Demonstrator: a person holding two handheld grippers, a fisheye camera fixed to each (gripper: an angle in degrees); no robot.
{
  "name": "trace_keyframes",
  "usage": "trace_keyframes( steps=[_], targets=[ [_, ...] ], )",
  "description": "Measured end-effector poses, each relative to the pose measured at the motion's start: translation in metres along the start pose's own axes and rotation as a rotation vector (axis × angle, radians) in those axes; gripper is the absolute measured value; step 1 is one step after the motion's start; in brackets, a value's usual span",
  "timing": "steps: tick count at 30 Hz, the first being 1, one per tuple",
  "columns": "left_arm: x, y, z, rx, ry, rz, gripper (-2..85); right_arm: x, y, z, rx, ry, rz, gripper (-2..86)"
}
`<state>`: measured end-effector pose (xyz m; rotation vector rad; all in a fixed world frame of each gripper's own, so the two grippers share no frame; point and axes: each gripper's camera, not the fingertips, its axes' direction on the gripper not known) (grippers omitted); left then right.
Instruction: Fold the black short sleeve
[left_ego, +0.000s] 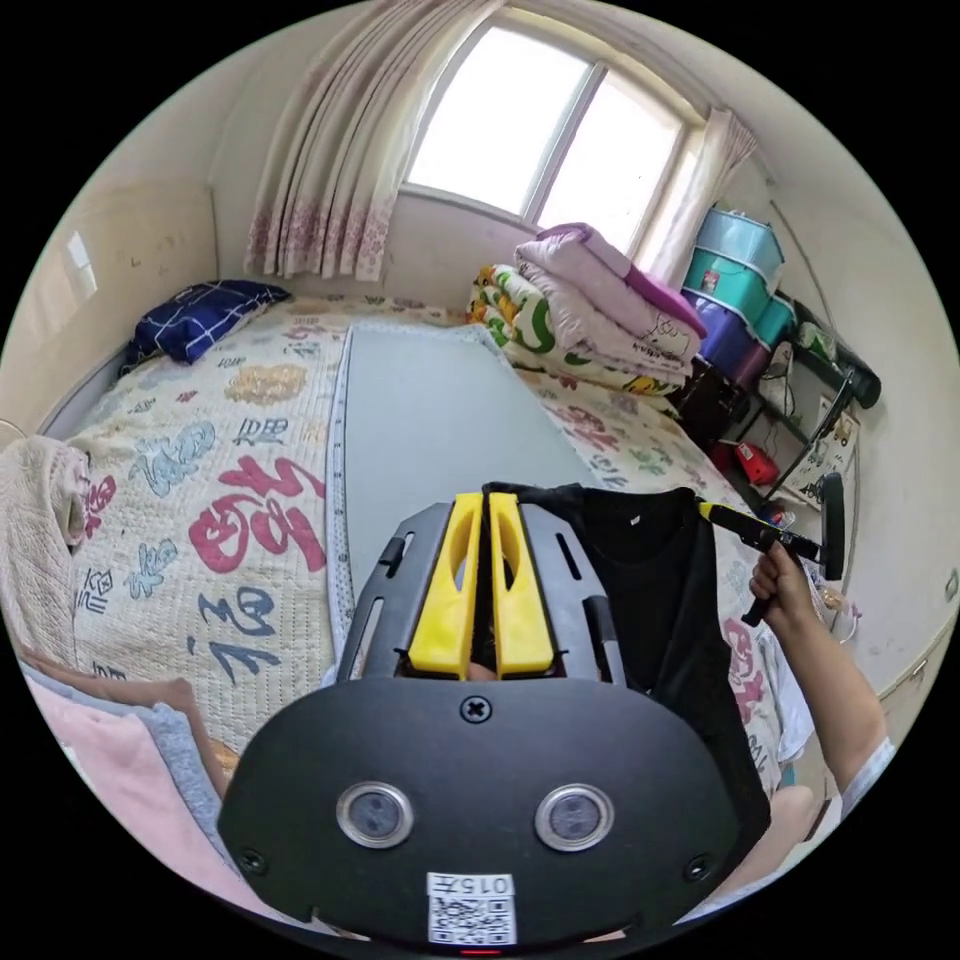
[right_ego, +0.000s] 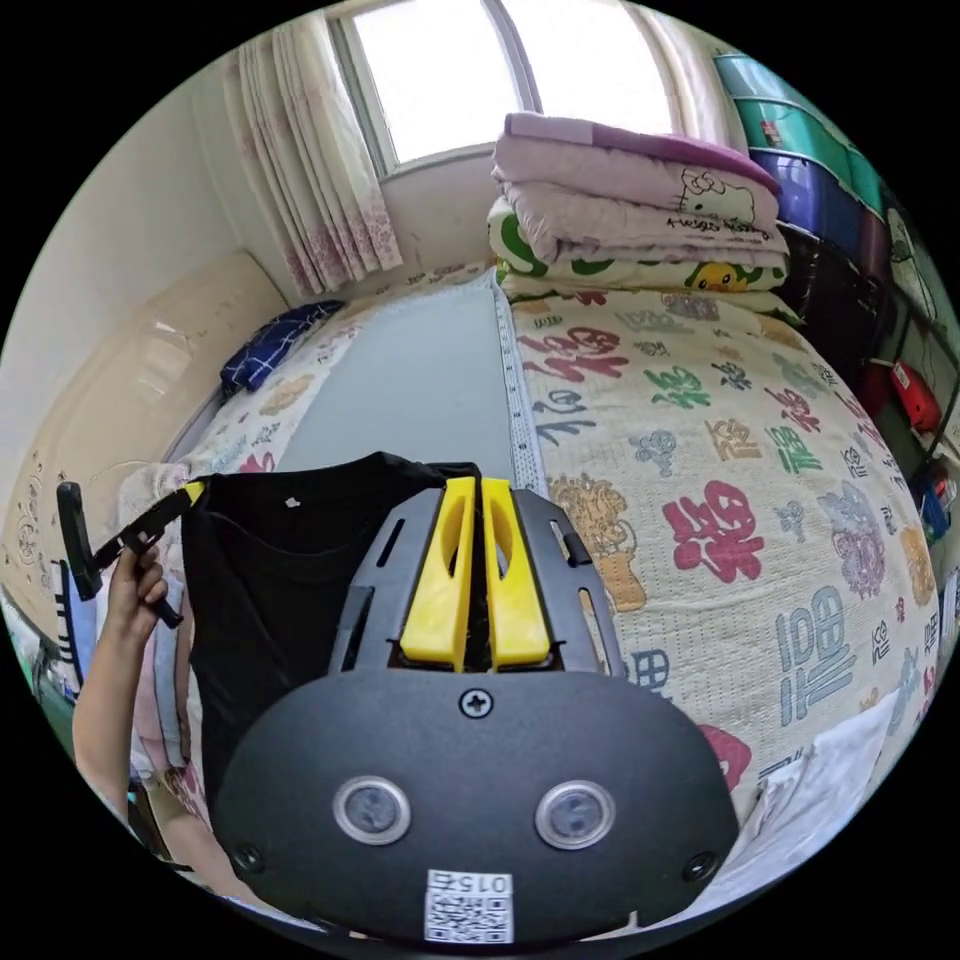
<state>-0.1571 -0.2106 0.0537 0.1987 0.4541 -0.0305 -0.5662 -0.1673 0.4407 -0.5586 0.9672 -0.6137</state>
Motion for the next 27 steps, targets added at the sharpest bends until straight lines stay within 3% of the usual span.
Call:
trace_keyframes(
  steps=[5,10,13,16,18,20,27],
  targets=[
    [0.034,0.033,-0.07,0.048,0.066,0.067,0.4,-0.003,0.04,-0.088,0.054,-0.099,-0.105,-0.7],
    [0.068,0.133,-0.15,-0.062,0.24,0.207,0.4,0.0,0.148,-0.18,0.053,-0.132,-0.297,-0.6],
    [0.081,0.204,-0.183,-0.221,0.309,0.32,0.5,0.005,0.236,-0.22,-0.023,-0.199,-0.413,-0.5],
    [0.091,0.275,-0.19,-0.412,0.329,0.435,0.5,0.016,0.314,-0.226,-0.223,-0.351,-0.421,-0.1],
    [0.097,0.318,-0.183,-0.569,0.355,0.454,0.6,0.013,0.367,-0.217,-0.379,-0.315,-0.47,0.1],
    [0.104,0.337,-0.184,-0.609,0.391,0.466,0.6,0.006,0.394,-0.212,-0.448,-0.24,-0.528,0.3],
    [0.123,0.359,-0.201,-0.626,0.261,0.536,1.9,0.001,0.418,-0.23,-0.47,-0.151,-0.581,1.5]
  ],
)
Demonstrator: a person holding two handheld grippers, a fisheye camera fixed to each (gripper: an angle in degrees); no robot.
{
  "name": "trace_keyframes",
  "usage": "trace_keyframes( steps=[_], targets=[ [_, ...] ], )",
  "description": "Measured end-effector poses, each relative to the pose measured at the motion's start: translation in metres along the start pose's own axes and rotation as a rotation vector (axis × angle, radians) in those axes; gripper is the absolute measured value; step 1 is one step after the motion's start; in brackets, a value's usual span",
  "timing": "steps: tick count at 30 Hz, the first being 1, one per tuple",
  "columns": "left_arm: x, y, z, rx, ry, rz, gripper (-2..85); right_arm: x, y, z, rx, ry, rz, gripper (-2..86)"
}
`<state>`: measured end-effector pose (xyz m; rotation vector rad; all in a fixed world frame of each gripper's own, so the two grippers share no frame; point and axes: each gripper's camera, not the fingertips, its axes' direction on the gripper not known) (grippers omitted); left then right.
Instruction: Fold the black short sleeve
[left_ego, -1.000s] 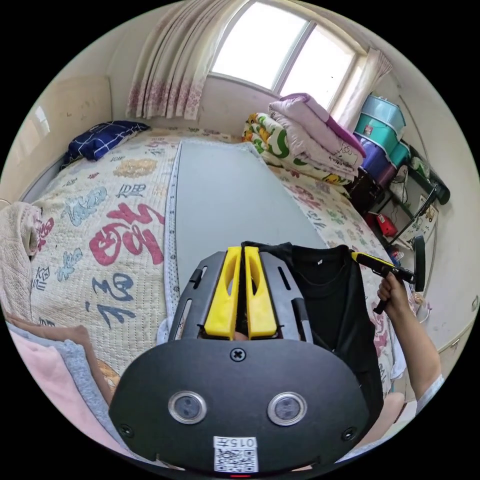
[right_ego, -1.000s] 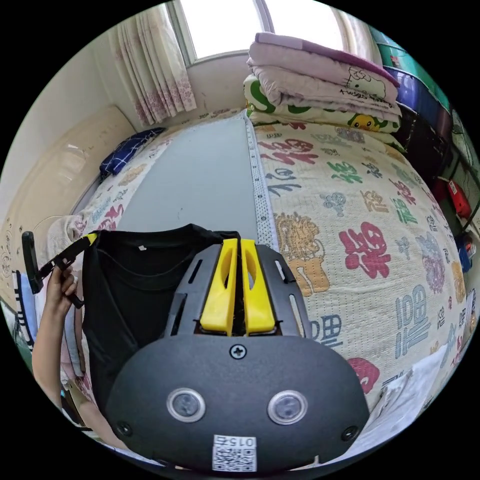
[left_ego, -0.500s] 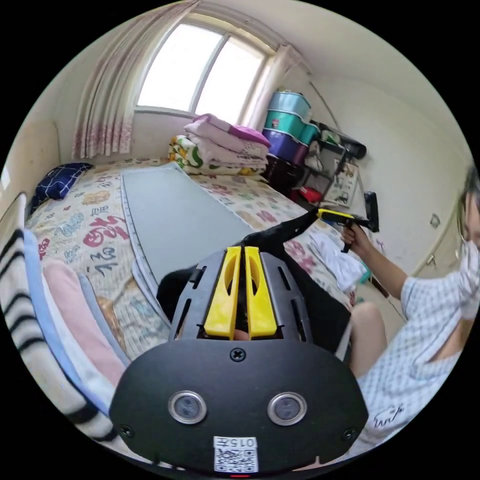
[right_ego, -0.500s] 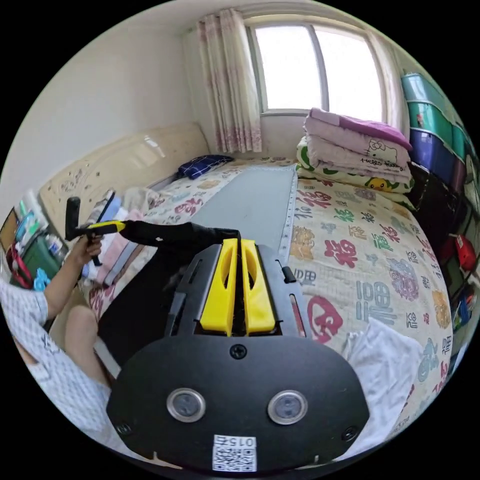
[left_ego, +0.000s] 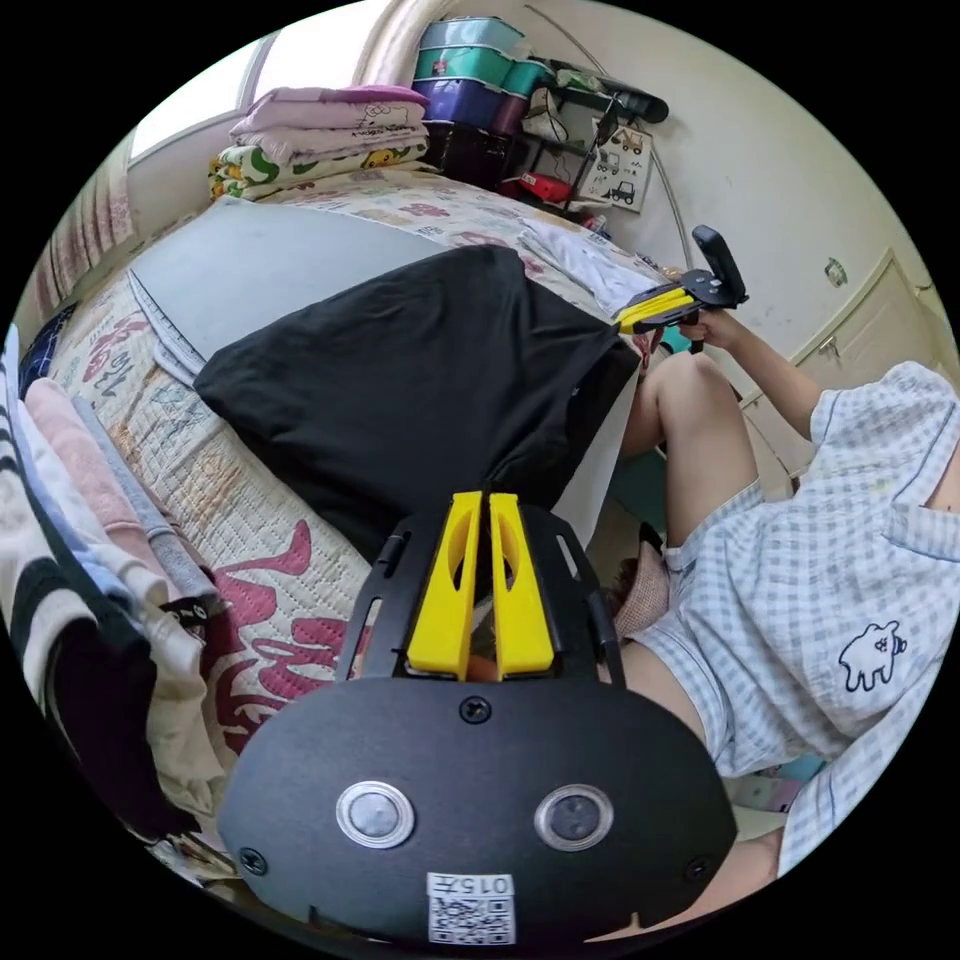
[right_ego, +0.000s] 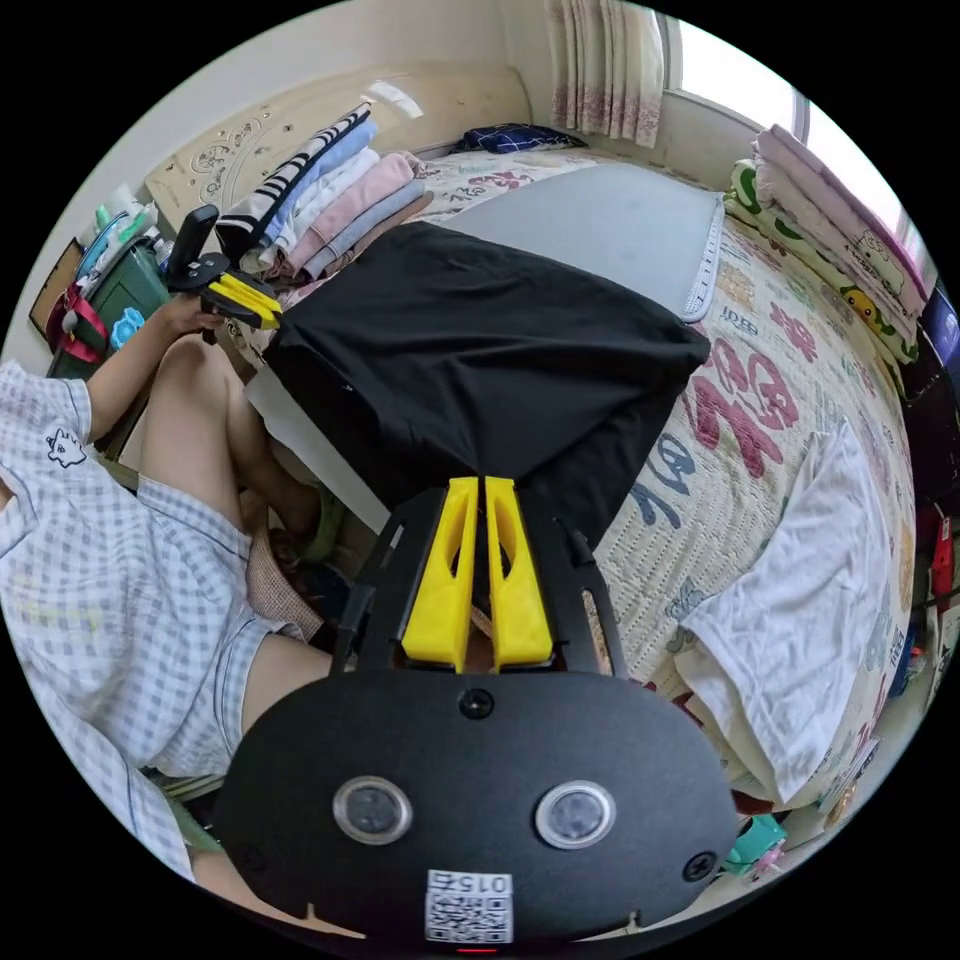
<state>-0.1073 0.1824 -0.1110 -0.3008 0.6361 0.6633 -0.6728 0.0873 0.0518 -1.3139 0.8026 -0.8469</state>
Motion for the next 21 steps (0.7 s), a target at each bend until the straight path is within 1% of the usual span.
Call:
trace_keyframes(
  steps=[3,4,6,7,9,10,12,13,15,16,18,21],
  targets=[
    [0.006,0.009,0.007,-0.088,-0.056,0.004,4.5,0.008,0.012,-0.001,-0.063,-0.087,0.014,3.3],
    [0.007,0.011,0.003,-0.071,-0.061,-0.002,5.1,0.012,0.015,-0.005,-0.051,-0.11,0.03,3.6],
    [0.003,0.016,-0.024,0.067,-0.068,-0.054,6.6,0.034,0.029,-0.031,0.082,-0.182,0.108,4.8],
    [-0.001,0.015,-0.03,0.095,-0.065,-0.081,6.9,0.041,0.032,-0.038,0.125,-0.194,0.132,5.0],
    [-0.022,0.008,-0.049,0.215,-0.071,-0.217,8.8,0.078,0.036,-0.059,0.287,-0.221,0.286,6.6],
    [-0.029,0.005,-0.051,0.243,-0.072,-0.256,9.2,0.09,0.035,-0.061,0.319,-0.222,0.348,7.0],
    [-0.062,-0.006,-0.047,0.331,-0.065,-0.432,11.1,0.134,0.027,-0.056,0.39,-0.262,0.507,8.1],
    [-0.071,-0.007,-0.043,0.355,-0.064,-0.478,11.7,0.143,0.023,-0.053,0.403,-0.27,0.526,8.6],
    [-0.109,-0.008,-0.028,0.434,-0.07,-0.673,13.0,0.179,0.008,-0.031,0.416,-0.315,0.63,10.5],
    [-0.117,-0.007,-0.024,0.448,-0.074,-0.713,13.1,0.187,0.005,-0.025,0.42,-0.33,0.657,11.0],
    [-0.143,-0.003,-0.012,0.451,-0.112,-0.813,13.3,0.214,-0.004,-0.002,0.417,-0.382,0.8,11.6],
    [-0.169,0.006,0.0,0.455,-0.088,-0.924,13.4,0.233,-0.017,0.017,0.402,-0.37,0.863,12.0]
  ],
)
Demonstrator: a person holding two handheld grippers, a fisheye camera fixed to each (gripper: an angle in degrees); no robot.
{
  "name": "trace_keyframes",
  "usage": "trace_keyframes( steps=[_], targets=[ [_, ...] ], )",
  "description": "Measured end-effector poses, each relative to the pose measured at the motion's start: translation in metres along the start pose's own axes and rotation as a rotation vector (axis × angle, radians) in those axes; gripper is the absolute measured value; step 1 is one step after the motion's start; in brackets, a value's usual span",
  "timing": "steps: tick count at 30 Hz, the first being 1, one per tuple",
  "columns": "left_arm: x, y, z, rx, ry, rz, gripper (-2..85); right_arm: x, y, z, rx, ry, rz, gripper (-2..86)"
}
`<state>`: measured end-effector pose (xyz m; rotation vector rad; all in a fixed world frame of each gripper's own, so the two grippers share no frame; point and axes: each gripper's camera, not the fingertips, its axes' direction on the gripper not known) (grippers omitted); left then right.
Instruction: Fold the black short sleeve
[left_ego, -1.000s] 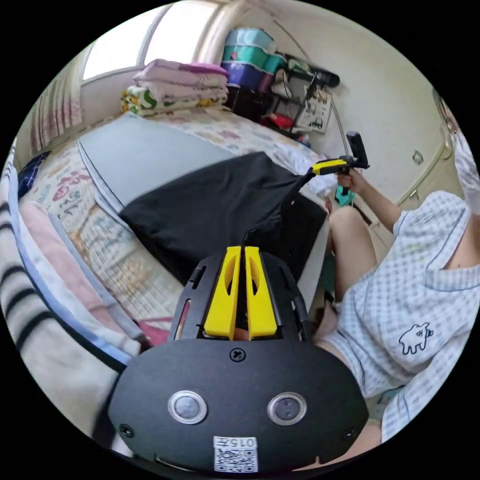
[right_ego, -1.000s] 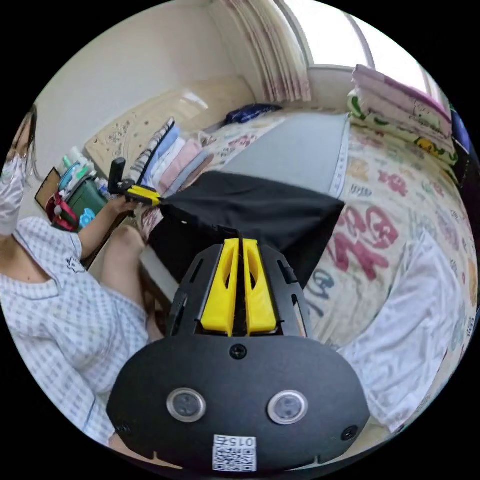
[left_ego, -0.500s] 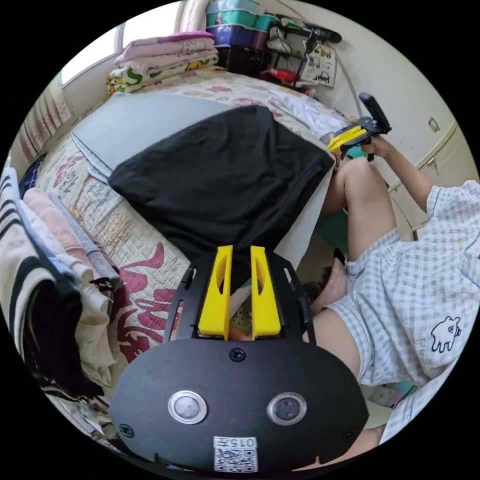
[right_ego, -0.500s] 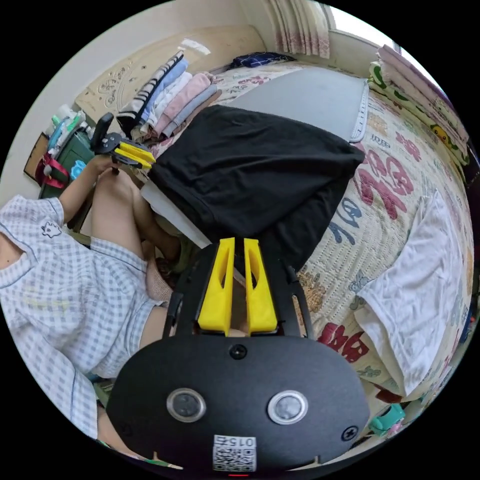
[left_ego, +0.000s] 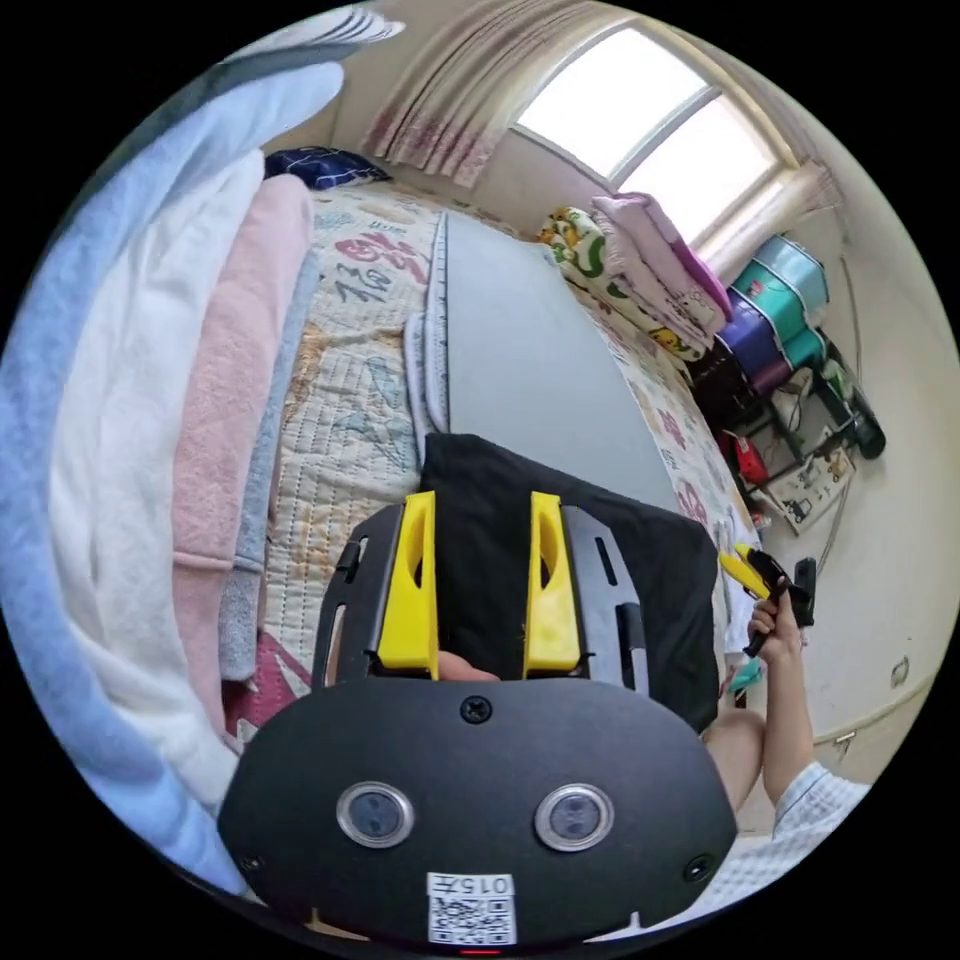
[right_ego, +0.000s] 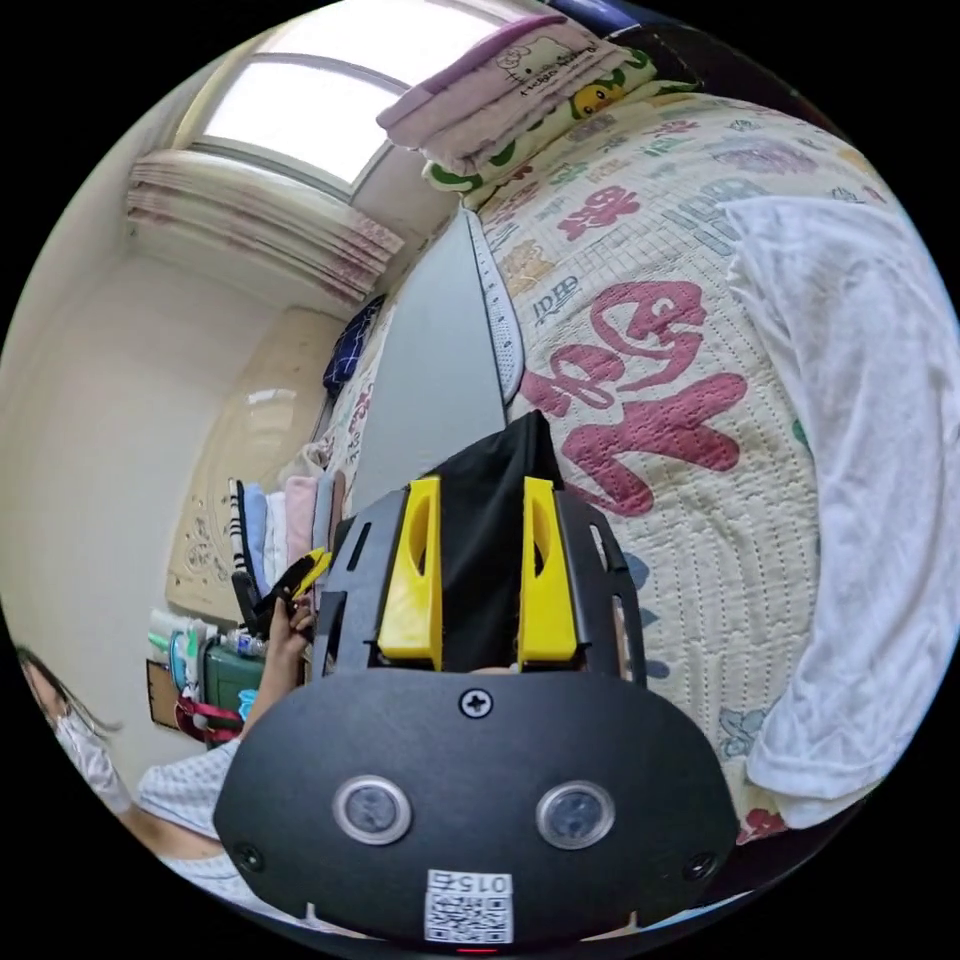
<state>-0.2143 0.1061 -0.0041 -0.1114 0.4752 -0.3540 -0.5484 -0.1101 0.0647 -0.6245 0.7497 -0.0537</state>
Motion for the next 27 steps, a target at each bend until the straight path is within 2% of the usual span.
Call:
trace_keyframes(
  steps=[5,10,12,16,19,21,23,25,27],
  targets=[
    [-0.024,-0.01,0.011,0.046,0.074,-0.08,11.4,0.008,-0.016,0.017,-0.01,0.054,0.011,11.2],
    [-0.028,-0.016,0.023,0.022,0.098,-0.019,5.3,0.029,-0.019,0.028,-0.004,-0.064,0.059,6.0],
    [-0.038,-0.017,0.023,0.032,0.114,-0.034,2.0,0.04,-0.012,0.028,0.039,-0.054,0.123,2.1],
    [-0.054,-0.016,0.015,0.07,0.126,-0.065,1.0,0.035,-0.001,0.017,0.129,-0.054,0.163,0.5],
    [-0.055,-0.017,0.014,0.061,0.141,-0.025,0.8,0.006,0.007,0.022,0.146,0.097,0.078,0.6],
    [-0.06,-0.02,0.015,0.027,0.152,-0.006,0.9,-0.017,0.014,0.023,0.135,0.34,0.044,1.5],
    [-0.068,-0.019,0.013,0.03,0.193,-0.025,1.0,-0.036,0.023,0.01,0.172,0.436,0.025,2.0],
    [-0.075,-0.019,0.01,0.026,0.21,-0.043,1.2,-0.068,0.042,-0.009,0.255,0.42,-0.09,2.1],
    [-0.077,-0.02,0.009,0.007,0.184,-0.031,1.7,-0.129,0.08,-0.018,0.292,0.366,-0.347,2.5]
  ],
)
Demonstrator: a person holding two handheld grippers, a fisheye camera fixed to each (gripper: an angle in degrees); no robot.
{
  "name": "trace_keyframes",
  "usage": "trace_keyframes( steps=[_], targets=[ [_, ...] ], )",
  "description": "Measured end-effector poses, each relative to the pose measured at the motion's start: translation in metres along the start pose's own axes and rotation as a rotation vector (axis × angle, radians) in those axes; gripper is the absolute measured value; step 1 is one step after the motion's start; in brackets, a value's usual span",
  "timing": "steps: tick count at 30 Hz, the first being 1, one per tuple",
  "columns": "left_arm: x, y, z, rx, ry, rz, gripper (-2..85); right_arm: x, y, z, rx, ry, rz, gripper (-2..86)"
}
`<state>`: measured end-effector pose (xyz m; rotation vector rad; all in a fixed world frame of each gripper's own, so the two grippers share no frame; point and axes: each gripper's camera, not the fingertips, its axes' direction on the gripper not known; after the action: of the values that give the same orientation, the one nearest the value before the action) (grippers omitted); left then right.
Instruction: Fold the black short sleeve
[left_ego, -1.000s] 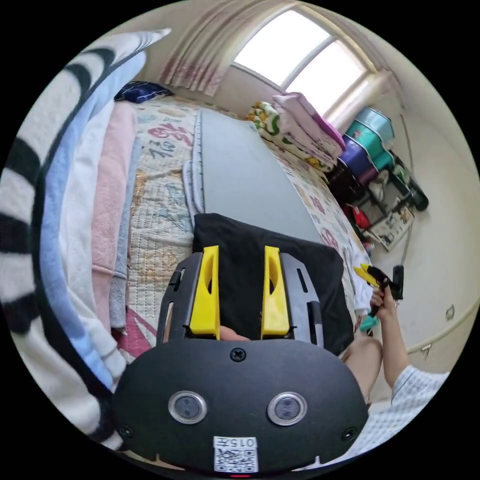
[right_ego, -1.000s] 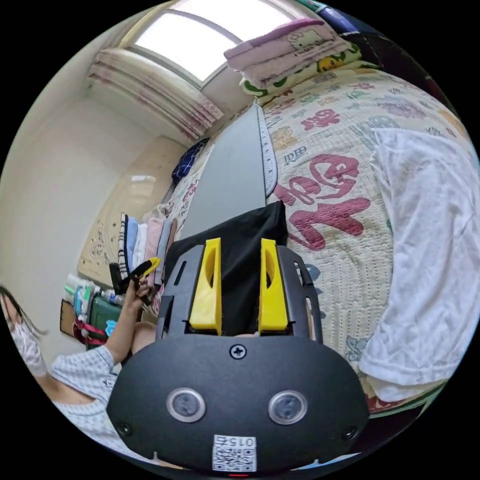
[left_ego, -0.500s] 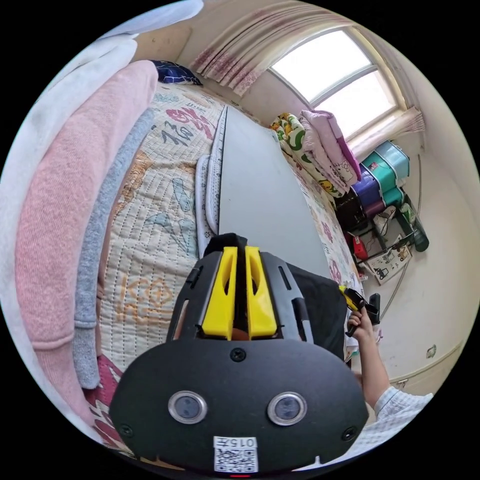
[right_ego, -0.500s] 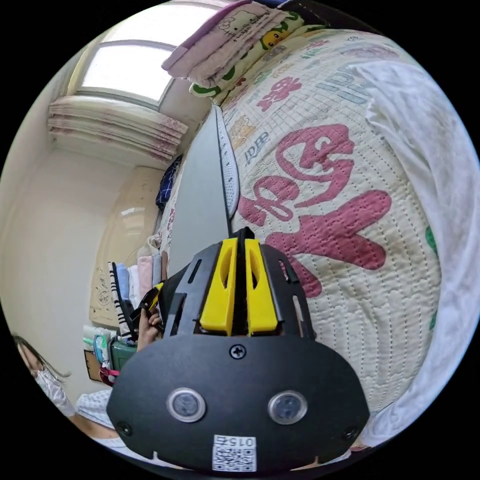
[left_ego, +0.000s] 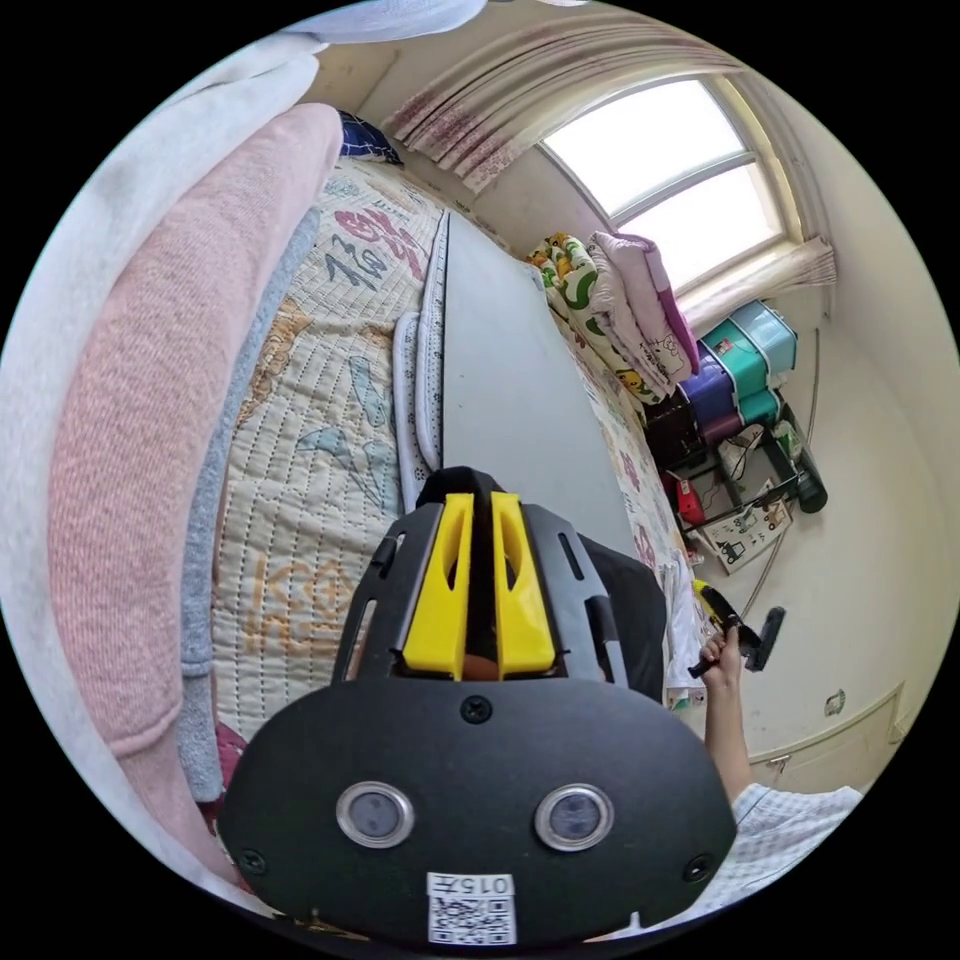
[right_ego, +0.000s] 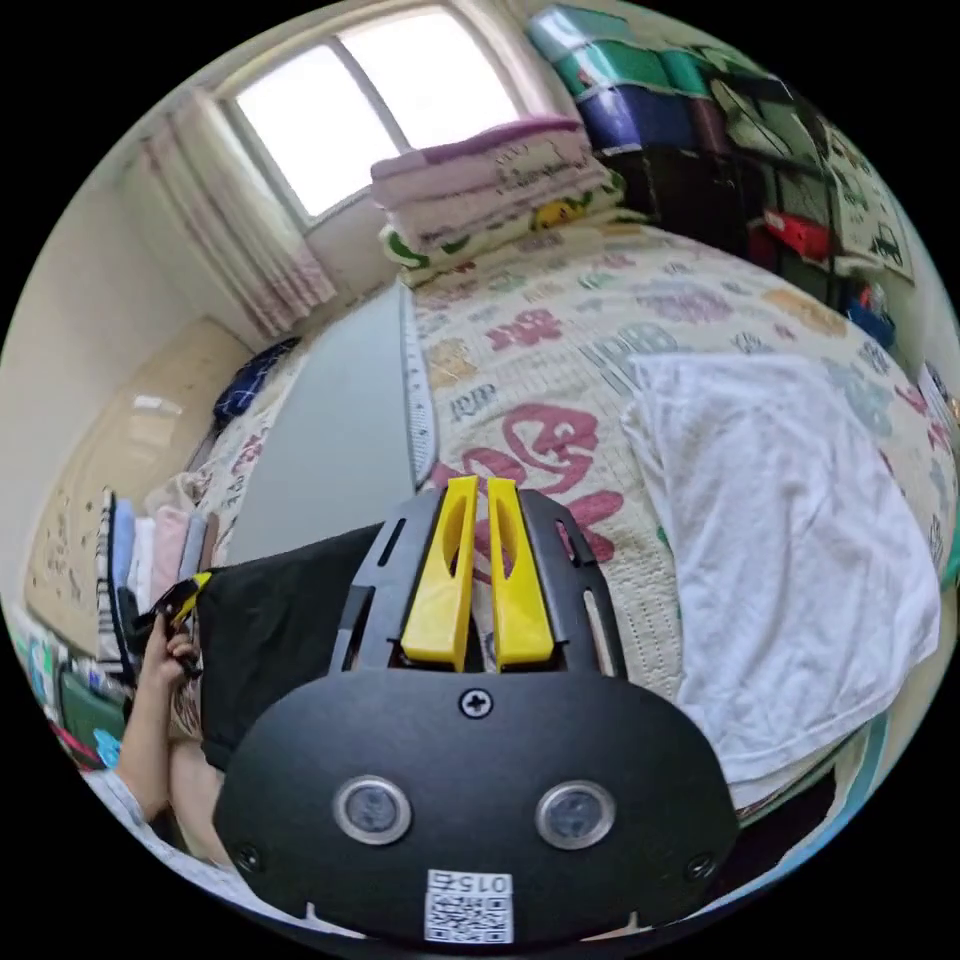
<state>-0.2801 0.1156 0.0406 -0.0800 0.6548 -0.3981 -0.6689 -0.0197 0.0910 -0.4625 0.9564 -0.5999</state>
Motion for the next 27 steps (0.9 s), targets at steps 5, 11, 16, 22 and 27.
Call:
trace_keyframes(
  steps=[5,11,16,22,27],
  targets=[
    [-0.004,0.003,0.001,-0.027,0.013,-0.017,1.9,-0.155,0.051,-0.021,-0.128,-0.195,-0.356,6.6],
    [-0.007,0.005,0.001,-0.046,0.006,-0.035,1.4,-0.326,0.165,0.009,-0.309,-0.463,-0.644,9.2],
    [-0.01,0.011,0.002,-0.031,0.01,-0.044,1.0,-0.396,0.206,0.043,-0.419,-0.321,-0.84,8.9],
    [0.0,0.014,0.001,-0.032,0.001,-0.013,0.4,-0.409,0.217,0.053,-0.533,-0.346,-0.752,2.1],
    [0.017,0.017,-0.003,-0.016,-0.11,0.037,0.4,-0.413,0.23,0.043,-0.53,-0.343,-0.749,0.4]
  ],
)
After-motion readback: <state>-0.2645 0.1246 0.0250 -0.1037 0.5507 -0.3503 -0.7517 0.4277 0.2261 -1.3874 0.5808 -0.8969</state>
